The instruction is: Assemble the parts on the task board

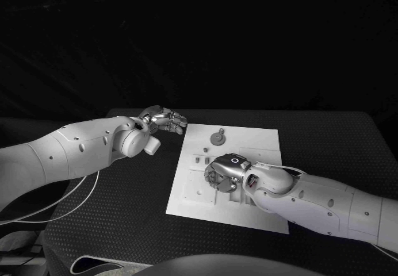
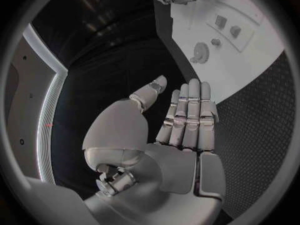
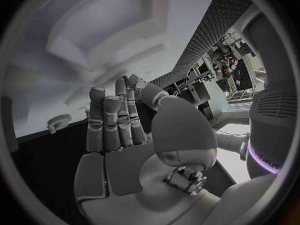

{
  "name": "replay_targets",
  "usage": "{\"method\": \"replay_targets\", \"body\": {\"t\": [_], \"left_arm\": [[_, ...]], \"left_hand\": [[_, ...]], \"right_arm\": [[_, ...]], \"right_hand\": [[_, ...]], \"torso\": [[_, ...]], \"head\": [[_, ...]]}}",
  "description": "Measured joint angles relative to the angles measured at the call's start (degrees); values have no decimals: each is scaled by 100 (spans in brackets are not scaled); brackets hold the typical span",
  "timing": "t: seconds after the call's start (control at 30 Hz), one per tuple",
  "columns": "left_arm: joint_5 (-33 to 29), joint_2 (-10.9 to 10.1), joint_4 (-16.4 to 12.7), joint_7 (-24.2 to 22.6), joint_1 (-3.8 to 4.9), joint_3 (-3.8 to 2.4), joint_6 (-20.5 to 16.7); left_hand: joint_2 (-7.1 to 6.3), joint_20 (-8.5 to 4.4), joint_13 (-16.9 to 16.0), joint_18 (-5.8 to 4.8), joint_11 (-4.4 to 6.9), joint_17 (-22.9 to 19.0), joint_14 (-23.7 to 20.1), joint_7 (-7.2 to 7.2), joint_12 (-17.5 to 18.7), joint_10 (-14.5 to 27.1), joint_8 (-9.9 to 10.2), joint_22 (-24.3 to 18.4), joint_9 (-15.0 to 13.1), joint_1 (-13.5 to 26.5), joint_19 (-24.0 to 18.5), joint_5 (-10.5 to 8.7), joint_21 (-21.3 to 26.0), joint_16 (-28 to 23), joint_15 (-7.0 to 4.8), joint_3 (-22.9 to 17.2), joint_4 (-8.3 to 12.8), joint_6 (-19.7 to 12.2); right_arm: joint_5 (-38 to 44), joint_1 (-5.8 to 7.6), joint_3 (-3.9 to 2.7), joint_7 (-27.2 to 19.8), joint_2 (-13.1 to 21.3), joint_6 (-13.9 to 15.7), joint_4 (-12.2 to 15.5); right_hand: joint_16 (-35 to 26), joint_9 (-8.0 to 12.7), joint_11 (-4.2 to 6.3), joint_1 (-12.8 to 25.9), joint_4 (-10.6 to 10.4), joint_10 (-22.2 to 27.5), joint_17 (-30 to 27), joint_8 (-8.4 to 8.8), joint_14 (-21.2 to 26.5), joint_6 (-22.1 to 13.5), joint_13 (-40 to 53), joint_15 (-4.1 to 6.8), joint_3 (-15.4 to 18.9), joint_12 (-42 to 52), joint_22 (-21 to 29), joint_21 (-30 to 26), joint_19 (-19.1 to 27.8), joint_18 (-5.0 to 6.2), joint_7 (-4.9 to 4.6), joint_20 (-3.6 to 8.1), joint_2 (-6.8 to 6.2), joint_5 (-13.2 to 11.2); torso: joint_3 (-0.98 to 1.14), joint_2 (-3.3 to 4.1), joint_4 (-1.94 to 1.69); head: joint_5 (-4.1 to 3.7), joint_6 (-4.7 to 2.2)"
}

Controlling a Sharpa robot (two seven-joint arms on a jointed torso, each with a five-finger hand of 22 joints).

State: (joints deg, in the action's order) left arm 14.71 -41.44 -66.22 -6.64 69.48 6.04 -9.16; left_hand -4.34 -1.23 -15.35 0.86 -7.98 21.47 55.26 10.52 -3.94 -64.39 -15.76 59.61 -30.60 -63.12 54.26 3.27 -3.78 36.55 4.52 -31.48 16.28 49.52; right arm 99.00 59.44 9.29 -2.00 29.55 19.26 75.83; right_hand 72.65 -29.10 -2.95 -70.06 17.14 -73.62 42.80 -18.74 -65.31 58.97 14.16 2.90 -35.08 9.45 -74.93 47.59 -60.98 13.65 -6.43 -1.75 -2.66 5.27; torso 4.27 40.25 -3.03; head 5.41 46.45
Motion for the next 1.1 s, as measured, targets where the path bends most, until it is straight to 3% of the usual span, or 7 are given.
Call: {"method": "replay_targets", "body": {"t": [0.3,0.57,0.67,0.7,0.83,1.1], "left_arm": [[0,-3,-2,3,0,0,2],[-1,-6,-3,9,1,0,5],[-1,-7,-4,13,2,0,7],[-1,-8,-4,14,2,0,7],[-1,-12,-2,21,2,0,12],[-1,-29,-2,29,2,0,33]], "left_hand": [[0,0,0,0,0,6,0,0,0,0,0,0,0,0,0,0,0,-22,0,0,0,0],[0,0,5,0,0,19,0,0,0,0,0,-5,0,0,0,0,0,-22,0,0,0,0],[0,0,5,0,0,19,0,0,0,0,0,-5,0,0,0,0,0,-22,0,0,0,0],[0,0,5,0,0,20,0,0,0,0,0,-5,0,0,0,0,0,-22,0,0,0,0],[1,21,11,0,0,25,0,0,0,0,0,-11,0,0,-21,0,0,-44,0,0,0,0],[1,41,17,1,0,43,-21,0,0,0,0,-25,0,-1,-41,0,0,-68,20,0,0,0]], "right_arm": [[-6,3,8,22,-50,-17,-62],[-151,2,18,-47,-41,10,-107],[-197,0,20,-71,-34,25,-110],[-209,-2,21,-76,-33,31,-110],[-248,-7,27,-83,-17,63,-92],[-268,-18,36,-63,56,144,-33]], "right_hand": [[-39,3,-14,4,-1,15,17,6,32,-42,22,15,1,-29,2,-43,30,0,-36,10,0,0],[-38,149,-227,339,-56,499,87,329,130,-597,-37,-187,52,-394,1,-70,63,26,-245,0,-278,6],[-38,197,-198,381,-56,546,107,390,146,-629,-37,-264,52,-469,1,-70,73,24,-253,-10,-410,6],[-38,211,-283,393,-56,669,112,413,166,-745,-157,-284,52,-566,1,-71,84,24,-311,-20,-453,6],[-38,250,-299,415,-56,814,122,427,236,-855,-218,-355,52,-580,1,-101,121,14,-394,-58,-565,6],[-38,264,-338,391,-56,911,129,427,265,-909,-314,-384,52,-592,1,-126,134,7,-410,-71,-588,6]], "torso": [[0,0,2],[2,0,5],[3,0,5],[3,0,5],[3,0,4],[3,0,3]], "head": [[-8,-3],[-19,-4],[-26,-8],[-27,-9],[-34,-11],[-48,-12]]}}
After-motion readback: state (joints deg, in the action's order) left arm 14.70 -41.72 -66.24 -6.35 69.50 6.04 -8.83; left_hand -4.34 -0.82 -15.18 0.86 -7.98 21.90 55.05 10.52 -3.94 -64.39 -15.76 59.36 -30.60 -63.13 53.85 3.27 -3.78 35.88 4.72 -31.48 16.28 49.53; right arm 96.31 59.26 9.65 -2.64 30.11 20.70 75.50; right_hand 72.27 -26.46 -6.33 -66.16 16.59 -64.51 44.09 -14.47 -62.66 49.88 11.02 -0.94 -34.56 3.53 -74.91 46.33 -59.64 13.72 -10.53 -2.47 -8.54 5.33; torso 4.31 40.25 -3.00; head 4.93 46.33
